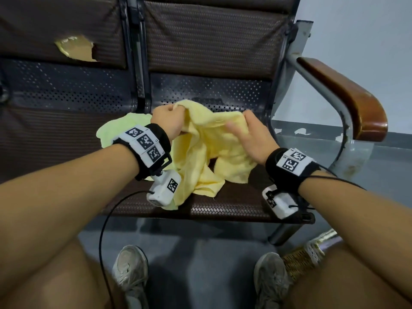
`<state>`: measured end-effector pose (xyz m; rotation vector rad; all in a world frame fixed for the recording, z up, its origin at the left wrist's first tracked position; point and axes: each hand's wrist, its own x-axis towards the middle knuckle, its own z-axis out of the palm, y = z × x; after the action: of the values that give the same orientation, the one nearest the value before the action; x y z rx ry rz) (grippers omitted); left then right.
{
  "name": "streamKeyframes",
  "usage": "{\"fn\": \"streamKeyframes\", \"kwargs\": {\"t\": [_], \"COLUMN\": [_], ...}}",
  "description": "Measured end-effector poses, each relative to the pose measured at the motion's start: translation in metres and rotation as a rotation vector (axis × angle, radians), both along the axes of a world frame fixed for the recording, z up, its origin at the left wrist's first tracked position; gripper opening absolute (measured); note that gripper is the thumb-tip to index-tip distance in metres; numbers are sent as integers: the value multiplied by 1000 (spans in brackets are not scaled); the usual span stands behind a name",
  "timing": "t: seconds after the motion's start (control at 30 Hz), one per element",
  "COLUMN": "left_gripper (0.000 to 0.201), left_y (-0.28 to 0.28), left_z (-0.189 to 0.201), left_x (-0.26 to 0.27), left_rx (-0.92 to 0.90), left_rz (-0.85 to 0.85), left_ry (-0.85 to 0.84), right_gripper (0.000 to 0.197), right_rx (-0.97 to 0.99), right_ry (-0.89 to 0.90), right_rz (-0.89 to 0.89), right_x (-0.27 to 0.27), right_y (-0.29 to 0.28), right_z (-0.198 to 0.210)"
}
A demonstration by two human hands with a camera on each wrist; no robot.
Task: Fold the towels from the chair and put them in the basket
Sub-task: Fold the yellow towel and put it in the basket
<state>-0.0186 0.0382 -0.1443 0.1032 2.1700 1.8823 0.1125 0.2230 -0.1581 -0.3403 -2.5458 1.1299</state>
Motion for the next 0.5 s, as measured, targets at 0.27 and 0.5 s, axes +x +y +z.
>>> {"fn": "streamKeyframes", "kwargs": {"t": [0.27,0.5], "left_gripper": [22,22], "left_y": [7,5], "left_z": [13,10], "left_x": [3,-1], "left_rx": [170,-137], "left_rz": [-9,-75], "left_ry": [-178,-33], "right_gripper": [19,30], "right_rx": [337,289], "right_ry": [-57,120], "right_rz": [83,181], "right_x": [10,11], "right_y": [9,-15], "right_z": [-7,11]}}
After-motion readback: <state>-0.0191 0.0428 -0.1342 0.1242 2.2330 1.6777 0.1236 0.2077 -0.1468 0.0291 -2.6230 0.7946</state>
